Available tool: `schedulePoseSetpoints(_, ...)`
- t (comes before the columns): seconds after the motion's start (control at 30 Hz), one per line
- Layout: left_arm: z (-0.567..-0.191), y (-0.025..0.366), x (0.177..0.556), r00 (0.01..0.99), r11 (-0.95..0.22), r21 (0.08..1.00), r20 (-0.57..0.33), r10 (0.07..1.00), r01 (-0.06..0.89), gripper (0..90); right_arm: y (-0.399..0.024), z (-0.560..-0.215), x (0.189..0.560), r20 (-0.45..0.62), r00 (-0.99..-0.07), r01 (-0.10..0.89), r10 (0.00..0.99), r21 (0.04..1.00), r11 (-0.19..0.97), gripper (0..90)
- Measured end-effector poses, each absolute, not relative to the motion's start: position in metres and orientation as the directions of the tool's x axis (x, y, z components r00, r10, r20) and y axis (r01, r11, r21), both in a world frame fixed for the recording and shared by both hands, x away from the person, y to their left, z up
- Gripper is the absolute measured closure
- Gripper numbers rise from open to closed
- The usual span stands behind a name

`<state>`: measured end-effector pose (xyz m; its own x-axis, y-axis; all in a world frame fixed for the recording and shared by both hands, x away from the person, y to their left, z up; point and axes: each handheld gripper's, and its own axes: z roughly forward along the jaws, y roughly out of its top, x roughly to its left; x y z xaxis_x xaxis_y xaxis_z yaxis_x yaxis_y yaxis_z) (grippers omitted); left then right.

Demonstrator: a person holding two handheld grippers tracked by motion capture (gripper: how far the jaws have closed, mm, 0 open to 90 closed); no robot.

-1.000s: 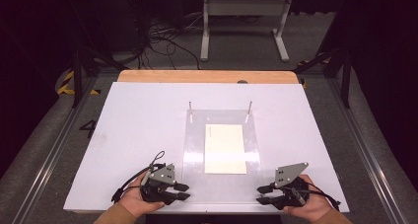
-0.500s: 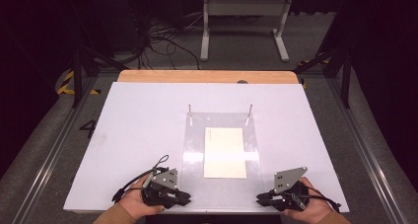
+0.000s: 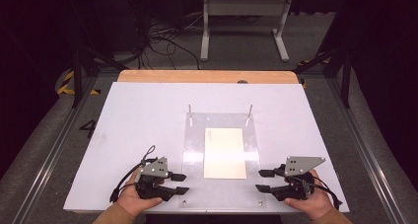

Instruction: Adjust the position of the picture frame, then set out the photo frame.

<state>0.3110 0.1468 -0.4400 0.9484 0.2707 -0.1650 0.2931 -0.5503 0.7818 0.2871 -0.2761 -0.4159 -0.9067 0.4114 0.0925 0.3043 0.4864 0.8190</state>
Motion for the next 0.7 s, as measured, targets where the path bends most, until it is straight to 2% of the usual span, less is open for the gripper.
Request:
schedulePoseSetpoints(0.07, -0.438, 0.151, 0.313, 0.937, -0.517, 0.8, -0.152, 0.315, 0.304, 52.3, -0.277, -0.413, 0.29, 0.106, -0.89, 0.321, 0.444, 0.836, 0.444, 42.4)
schedulePoseSetpoints(0.23, -0.435, 0.164, 0.318, 0.899, -0.434, 0.839, -0.136, 0.416, 0.328, 46.5, -0.278, -0.406, 0.295, 0.041, -0.862, 0.287, 0.505, 0.86, 0.422, 41.6)
schedulePoseSetpoints(0.4, -0.434, 0.172, 0.32, 0.865, -0.388, 0.853, -0.135, 0.484, 0.349, 43.9, -0.28, -0.4, 0.31, 0.053, -0.829, 0.315, 0.557, 0.866, 0.388, 37.0)
schedulePoseSetpoints(0.53, -0.434, 0.178, 0.321, 0.841, -0.368, 0.857, -0.127, 0.525, 0.36, 42.3, -0.28, -0.394, 0.33, 0.061, -0.796, 0.34, 0.602, 0.868, 0.362, 36.4)
schedulePoseSetpoints(0.67, -0.436, 0.184, 0.321, 0.816, -0.348, 0.859, -0.127, 0.564, 0.374, 41.6, -0.278, -0.387, 0.349, 0.023, -0.769, 0.327, 0.639, 0.873, 0.362, 42.7)
schedulePoseSetpoints(0.7, -0.436, 0.186, 0.32, 0.812, -0.347, 0.862, -0.118, 0.572, 0.37, 41.6, -0.278, -0.386, 0.355, 0.029, -0.769, 0.335, 0.638, 0.869, 0.364, 42.0)
